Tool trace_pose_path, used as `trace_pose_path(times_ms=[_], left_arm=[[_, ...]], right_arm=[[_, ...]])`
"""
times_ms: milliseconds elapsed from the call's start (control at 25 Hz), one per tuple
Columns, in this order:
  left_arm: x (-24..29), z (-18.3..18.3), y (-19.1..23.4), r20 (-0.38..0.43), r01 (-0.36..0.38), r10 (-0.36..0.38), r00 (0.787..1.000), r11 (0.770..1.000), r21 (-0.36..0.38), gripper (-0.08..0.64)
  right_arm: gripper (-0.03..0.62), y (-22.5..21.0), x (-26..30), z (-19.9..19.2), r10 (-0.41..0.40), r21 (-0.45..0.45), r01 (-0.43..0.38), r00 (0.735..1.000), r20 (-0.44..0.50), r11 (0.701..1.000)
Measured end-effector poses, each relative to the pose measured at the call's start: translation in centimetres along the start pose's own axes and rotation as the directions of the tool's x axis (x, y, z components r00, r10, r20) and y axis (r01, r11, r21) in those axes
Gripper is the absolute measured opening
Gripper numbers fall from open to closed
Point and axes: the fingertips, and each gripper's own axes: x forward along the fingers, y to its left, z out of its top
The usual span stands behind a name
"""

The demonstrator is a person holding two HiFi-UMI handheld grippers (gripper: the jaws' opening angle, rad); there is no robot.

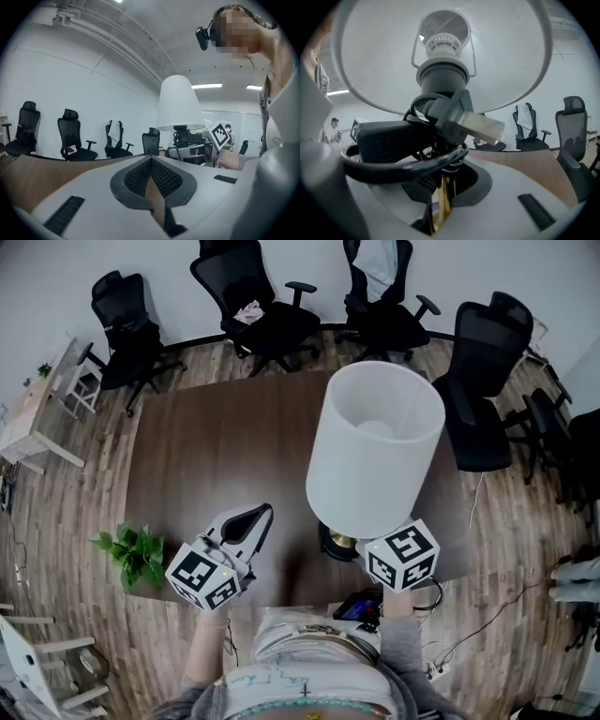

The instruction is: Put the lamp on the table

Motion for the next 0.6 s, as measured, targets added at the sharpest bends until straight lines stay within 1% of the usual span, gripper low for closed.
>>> trace_pose_path(times_ms=[80, 200, 360, 600], left_arm=[[-0.1, 1.0, 0.0, 0.020, 0.020, -0.020, 1.000, 1.000, 0.009, 0.012], [0.0, 1.2, -0.2, 0.024, 0.038, -0.039, 0.999, 0.999, 0.011, 0.012], [0.2, 0.0, -0.7, 0.010, 0.051, -0.051, 0.999, 0.998, -0.021, 0.012], [0.2, -1.0, -1.5, -0.025, 0.062, -0.063, 0.998, 0.998, -0.032, 0.012]], right_arm=[[0.051, 0.2, 0.1, -0.3, -0.006, 0.002, 0.006, 1.000, -0.010, 1.000], [0.051, 0.3, 0.1, -0.6, -0.012, 0.004, 0.012, 1.000, -0.019, 1.000], [0.051, 0.2, 0.2, -1.3, -0.019, 0.013, 0.019, 0.999, -0.027, 1.000], [0.049, -0.1, 0.4, -2.1, -0.019, 0.019, 0.020, 0.999, -0.032, 1.000]])
